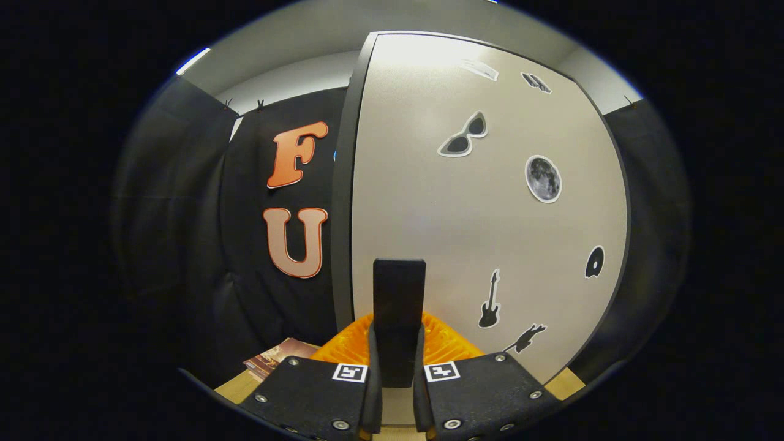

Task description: Open the shoe cabinet door, grab the shoes and put them into the shoe cabinet, then close the shoe cabinet door.

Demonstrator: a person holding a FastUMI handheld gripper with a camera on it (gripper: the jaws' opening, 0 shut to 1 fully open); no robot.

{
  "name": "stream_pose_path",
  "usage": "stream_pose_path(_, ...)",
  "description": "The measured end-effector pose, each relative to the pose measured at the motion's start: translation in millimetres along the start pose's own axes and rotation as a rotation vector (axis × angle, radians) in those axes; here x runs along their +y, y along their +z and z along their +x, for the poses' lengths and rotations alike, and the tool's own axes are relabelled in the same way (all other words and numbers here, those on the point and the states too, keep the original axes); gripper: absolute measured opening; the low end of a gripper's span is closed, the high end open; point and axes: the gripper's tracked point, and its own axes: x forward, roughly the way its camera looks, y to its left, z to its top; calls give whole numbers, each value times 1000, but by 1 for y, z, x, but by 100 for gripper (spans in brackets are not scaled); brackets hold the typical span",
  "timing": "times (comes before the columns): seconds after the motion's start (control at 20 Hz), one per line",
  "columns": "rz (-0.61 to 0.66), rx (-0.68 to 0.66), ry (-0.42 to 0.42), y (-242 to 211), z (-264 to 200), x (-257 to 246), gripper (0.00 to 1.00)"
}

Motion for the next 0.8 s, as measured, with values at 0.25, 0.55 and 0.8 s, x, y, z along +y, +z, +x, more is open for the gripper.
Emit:
stream_pose_path(0.25,-9,-5,25,0,-17,-1,20)
stream_pose_path(0.55,9,4,13,-1,-42,-11,20)
stream_pose_path(0.8,36,18,-4,-4,-63,-24,19)
